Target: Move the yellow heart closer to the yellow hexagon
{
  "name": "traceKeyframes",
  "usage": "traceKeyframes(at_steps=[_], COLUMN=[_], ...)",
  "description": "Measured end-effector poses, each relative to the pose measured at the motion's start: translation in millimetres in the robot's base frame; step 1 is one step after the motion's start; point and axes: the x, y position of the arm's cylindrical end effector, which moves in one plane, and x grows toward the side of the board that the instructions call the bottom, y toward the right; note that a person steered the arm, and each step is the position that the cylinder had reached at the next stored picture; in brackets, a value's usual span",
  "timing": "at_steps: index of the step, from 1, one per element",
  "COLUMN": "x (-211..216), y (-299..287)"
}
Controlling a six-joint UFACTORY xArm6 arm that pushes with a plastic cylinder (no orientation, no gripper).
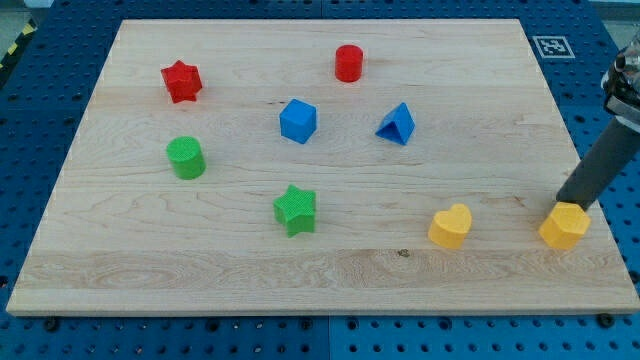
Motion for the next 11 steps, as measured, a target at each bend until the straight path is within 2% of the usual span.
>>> traceKeyframes(at_steps=[1, 2, 3, 4, 5, 7, 9, 11], x=[11, 5, -13, -13, -12, 30, 24, 28], y=[-3, -11, -69, -157, -218, -211, -200, -136])
